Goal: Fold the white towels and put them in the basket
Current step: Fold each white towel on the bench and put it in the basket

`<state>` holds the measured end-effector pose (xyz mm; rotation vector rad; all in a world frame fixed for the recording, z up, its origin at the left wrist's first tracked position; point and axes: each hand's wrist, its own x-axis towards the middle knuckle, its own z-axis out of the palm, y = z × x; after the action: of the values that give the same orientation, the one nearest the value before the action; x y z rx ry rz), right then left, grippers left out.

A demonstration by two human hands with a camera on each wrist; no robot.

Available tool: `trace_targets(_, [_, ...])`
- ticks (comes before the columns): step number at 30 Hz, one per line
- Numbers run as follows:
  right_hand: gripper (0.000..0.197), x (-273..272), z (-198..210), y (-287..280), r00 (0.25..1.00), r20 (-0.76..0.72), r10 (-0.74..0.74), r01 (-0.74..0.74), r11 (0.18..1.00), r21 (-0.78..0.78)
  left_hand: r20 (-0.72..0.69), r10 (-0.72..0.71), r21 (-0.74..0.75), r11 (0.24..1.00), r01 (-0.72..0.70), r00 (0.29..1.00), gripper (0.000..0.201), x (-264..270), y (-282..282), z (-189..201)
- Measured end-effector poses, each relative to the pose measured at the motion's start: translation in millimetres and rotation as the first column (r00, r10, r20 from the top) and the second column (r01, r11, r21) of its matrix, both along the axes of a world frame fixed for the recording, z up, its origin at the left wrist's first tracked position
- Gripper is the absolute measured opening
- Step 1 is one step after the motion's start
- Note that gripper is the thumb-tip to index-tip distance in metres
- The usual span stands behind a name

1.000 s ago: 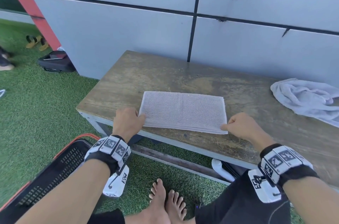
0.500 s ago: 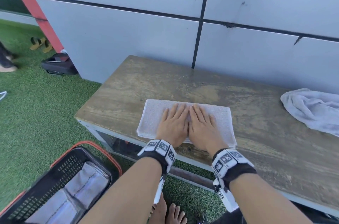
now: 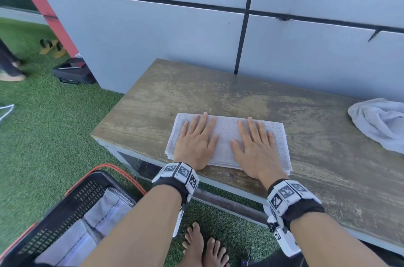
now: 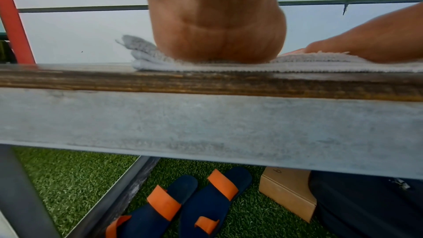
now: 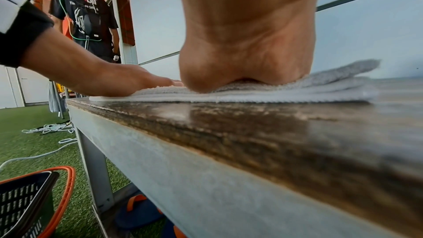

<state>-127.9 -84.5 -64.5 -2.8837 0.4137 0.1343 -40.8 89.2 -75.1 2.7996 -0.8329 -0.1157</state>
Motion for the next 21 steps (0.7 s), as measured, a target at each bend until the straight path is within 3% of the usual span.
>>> trace_targets(5, [0.081, -8.9, 1.8, -14.1, 0.998, -0.051, -0.027, 0.025, 0.999, -0.030, -0.015, 0.014, 0.004, 1.000, -0.014, 1.000, 0.062, 2.8, 7.6, 0.7])
trace_targets(16, [0.083, -17.0, 10.9, -20.1, 0.988, -0.114, -0.105, 0.104, 0.994, -0.018, -0.040, 0.063, 0.019, 0.998, -0.062, 0.997, 0.064, 1.8, 16.2, 3.1])
trace_targets(18, [0.077, -15.8, 17.8, -9.6, 0.994, -0.030, -0.109, 0.106, 0.990, -0.091, -0.045, 0.076, 0.016, 0.997, -0.075, 0.996, 0.065, 1.1, 15.3, 4.4])
trace_targets(21, [0.044, -21.3, 20.8, 10.1, 0.973, 0.230, 0.033, 0.006, 0.986, -0.166, -0.086, 0.135, 0.025, 0.991, -0.133, 0.987, 0.066, -2.3, 12.0, 7.8])
